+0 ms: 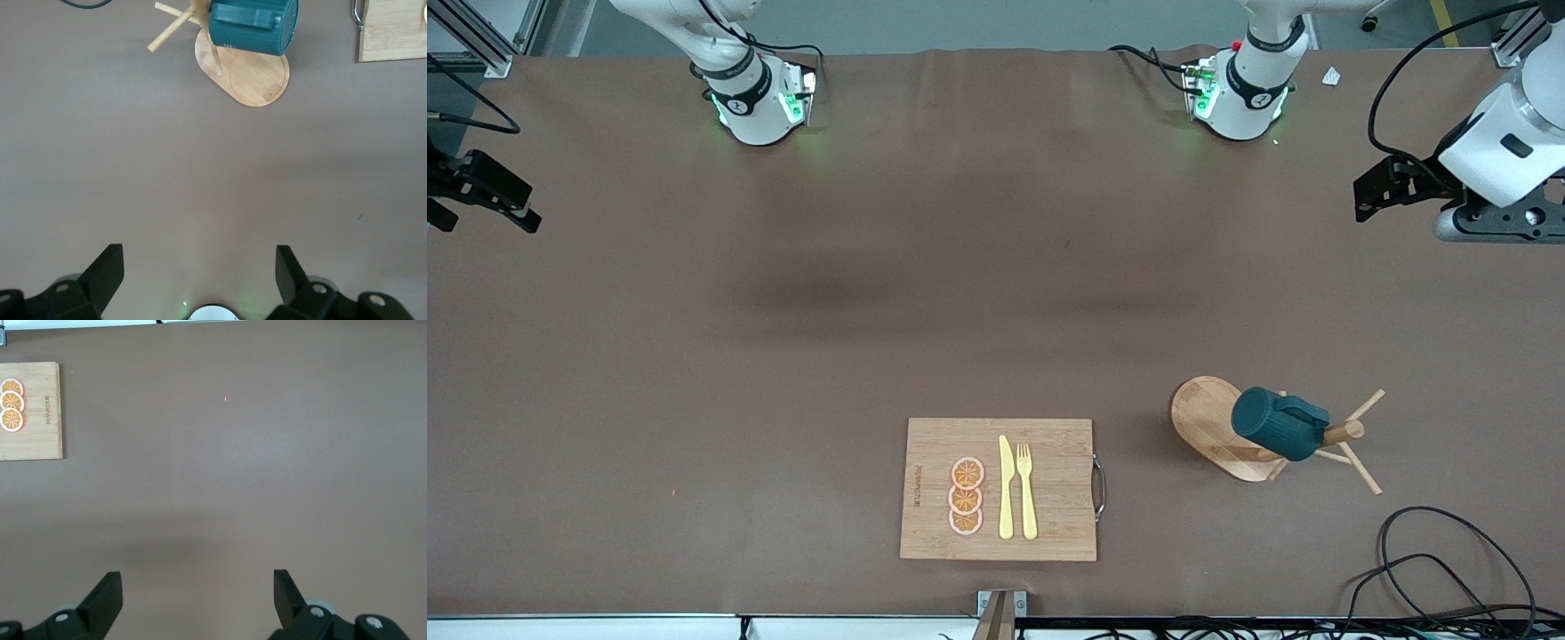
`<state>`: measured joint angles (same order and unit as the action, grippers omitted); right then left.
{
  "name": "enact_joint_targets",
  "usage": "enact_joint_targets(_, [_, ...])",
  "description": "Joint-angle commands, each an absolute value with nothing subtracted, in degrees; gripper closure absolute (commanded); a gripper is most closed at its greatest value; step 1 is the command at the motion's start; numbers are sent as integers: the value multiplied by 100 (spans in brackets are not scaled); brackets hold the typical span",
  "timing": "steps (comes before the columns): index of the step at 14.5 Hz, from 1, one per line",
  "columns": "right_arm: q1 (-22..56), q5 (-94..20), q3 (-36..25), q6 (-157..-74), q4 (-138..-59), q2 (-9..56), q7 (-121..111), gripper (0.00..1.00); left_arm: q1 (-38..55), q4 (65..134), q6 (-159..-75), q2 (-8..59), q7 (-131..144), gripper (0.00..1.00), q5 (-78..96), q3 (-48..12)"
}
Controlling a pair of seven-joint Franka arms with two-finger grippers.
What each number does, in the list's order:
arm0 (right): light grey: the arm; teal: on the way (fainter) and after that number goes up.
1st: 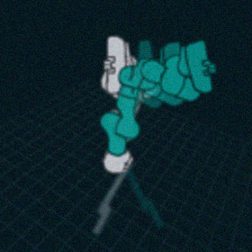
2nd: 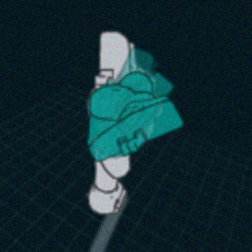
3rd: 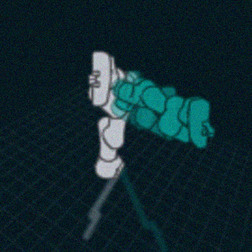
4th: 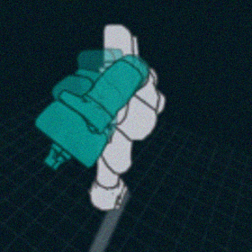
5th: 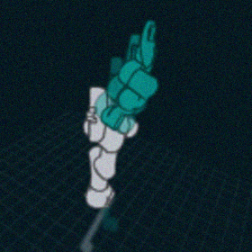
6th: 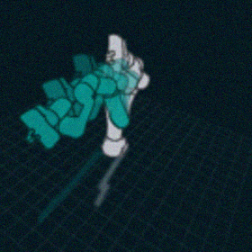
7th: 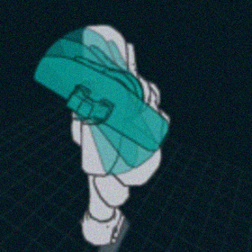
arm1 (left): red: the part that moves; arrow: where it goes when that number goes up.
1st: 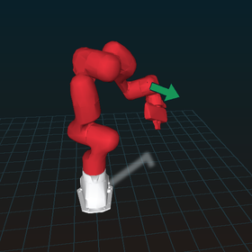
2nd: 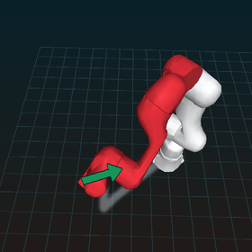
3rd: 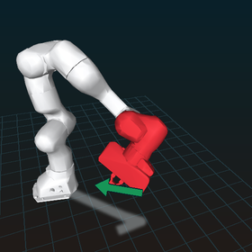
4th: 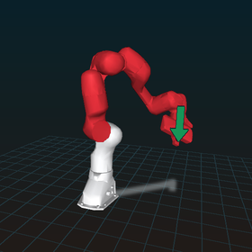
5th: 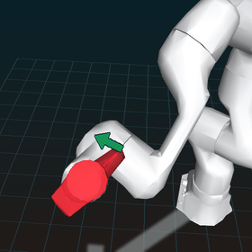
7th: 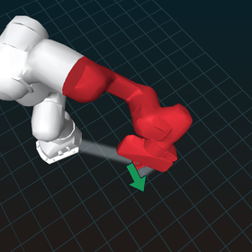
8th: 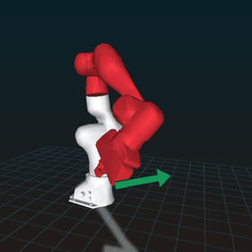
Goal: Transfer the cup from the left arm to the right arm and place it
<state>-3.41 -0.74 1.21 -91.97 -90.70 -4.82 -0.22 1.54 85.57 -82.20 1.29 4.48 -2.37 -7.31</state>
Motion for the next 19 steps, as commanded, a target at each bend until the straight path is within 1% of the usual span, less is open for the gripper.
enact_joint_targets(1, [-343,-44,123,-9237,-9158,-554,0,0,123,8490,-8130,97,369,0,-184,-747])
enact_joint_targets(7, [-343,-44,123,-9246,-9158,-554,0,0,97,8481,-8130,105,343,0,-167,-747])
enact_joint_targets(10, [-343,-44,123,-9237,-9158,-554,0,0,88,8482,-8147,263,334,0,-184,-738])
enact_joint_targets(11, [-343,-44,123,-9237,-9158,-554,0,0,140,8394,-8174,307,386,0,-219,-730])
enact_joint_targets(14, [-343,-44,123,-9237,-9158,-554,0,0,62,7911,-8183,798,457,0,-158,-668])
enact_joint_targets(16, [-343,-44,123,-9237,-9158,-554,0,0,70,7884,-8392,983,666,0,-150,-607])
enact_joint_targets(19, [-343,-44,123,-9237,-9158,-554,0,0,-70,7884,-9016,1247,2157,0,490,-580])
